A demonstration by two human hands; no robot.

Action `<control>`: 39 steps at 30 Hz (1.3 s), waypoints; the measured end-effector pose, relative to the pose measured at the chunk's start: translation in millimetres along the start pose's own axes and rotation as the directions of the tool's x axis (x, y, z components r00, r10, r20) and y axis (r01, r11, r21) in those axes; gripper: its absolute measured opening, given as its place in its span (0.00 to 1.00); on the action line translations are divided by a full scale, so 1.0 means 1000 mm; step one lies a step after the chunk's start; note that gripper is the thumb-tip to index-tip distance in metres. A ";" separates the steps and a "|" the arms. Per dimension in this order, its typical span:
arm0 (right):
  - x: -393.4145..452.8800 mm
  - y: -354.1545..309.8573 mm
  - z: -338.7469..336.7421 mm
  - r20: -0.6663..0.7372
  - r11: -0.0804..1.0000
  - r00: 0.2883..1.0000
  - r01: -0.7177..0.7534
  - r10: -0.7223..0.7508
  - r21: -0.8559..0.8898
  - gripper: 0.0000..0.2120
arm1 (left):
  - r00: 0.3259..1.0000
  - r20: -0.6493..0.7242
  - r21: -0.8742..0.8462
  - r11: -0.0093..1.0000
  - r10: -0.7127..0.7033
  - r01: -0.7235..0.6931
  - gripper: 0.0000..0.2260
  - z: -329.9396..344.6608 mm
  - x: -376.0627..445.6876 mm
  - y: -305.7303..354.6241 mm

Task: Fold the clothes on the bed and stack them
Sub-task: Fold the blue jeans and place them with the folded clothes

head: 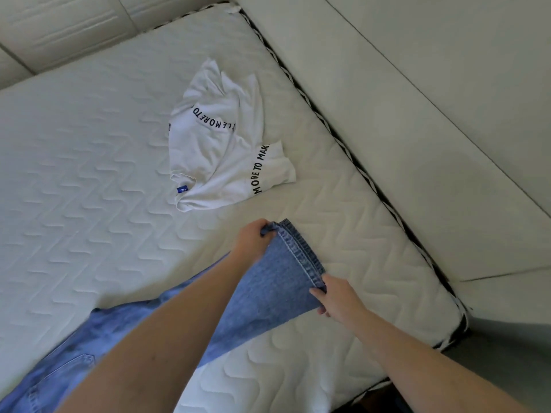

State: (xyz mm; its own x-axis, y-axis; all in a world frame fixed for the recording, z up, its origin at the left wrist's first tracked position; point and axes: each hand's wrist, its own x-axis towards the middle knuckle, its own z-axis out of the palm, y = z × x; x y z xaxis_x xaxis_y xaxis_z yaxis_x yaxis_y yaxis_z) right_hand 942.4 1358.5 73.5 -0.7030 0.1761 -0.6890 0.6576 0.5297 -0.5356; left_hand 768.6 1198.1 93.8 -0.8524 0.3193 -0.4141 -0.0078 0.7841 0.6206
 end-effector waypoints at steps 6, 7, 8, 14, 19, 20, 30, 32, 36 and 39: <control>0.054 0.023 -0.002 0.039 0.998 0.999 -0.027 0.025 0.061 0.06 | 0.994 -0.030 0.055 0.993 -0.105 0.106 0.08 0.043 0.057 -0.022; 0.062 0.026 -0.002 0.037 0.996 0.999 -0.043 0.040 0.083 0.06 | 0.994 -0.026 0.061 0.992 -0.110 0.112 0.07 0.047 0.067 -0.025; 0.069 0.029 -0.002 0.036 0.993 0.998 -0.061 0.058 0.103 0.07 | 0.994 -0.016 0.077 0.991 -0.109 0.110 0.06 0.052 0.078 -0.028; 0.111 0.050 0.007 0.008 0.991 0.993 -0.122 0.122 0.050 0.10 | 1.000 -0.018 0.367 0.930 -0.001 0.008 0.13 0.083 0.130 -0.052; 0.143 0.060 0.020 -0.071 0.986 0.989 -0.140 0.133 -0.093 0.16 | 0.999 0.042 0.383 0.924 -0.034 0.015 0.13 0.111 0.158 -0.069; 0.148 0.061 0.023 -0.064 0.984 0.986 -0.160 0.156 -0.075 0.15 | 0.996 0.068 0.350 0.936 -0.060 0.033 0.12 0.115 0.161 -0.070; 0.159 0.065 0.031 -0.070 0.950 0.947 -0.313 0.313 0.004 0.19 | 0.969 0.208 0.218 0.972 -0.131 0.085 0.30 0.127 0.165 -0.086; 0.160 0.067 0.029 0.019 0.945 0.946 -0.321 0.322 -0.068 0.14 | 0.957 0.209 0.360 0.926 -0.200 0.115 0.28 0.129 0.168 -0.084; 0.155 0.076 0.023 0.132 0.952 0.945 -0.304 0.298 0.029 0.13 | 0.943 0.296 0.412 0.911 -0.153 0.019 0.21 0.132 0.170 -0.073; 0.144 0.084 0.024 0.175 0.920 0.937 -0.334 0.302 0.204 0.10 | 0.941 0.325 0.395 0.918 -0.095 -0.043 0.20 0.138 0.162 -0.066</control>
State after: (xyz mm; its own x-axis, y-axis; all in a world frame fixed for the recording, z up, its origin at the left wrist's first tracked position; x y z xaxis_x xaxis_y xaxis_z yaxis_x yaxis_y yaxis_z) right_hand 902.8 1408.4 -82.9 -0.4132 0.1798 -0.8927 0.8953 0.2594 -0.3622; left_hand 702.8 1271.6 -106.1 -0.6315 0.3986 -0.6651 0.2364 0.9159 0.3244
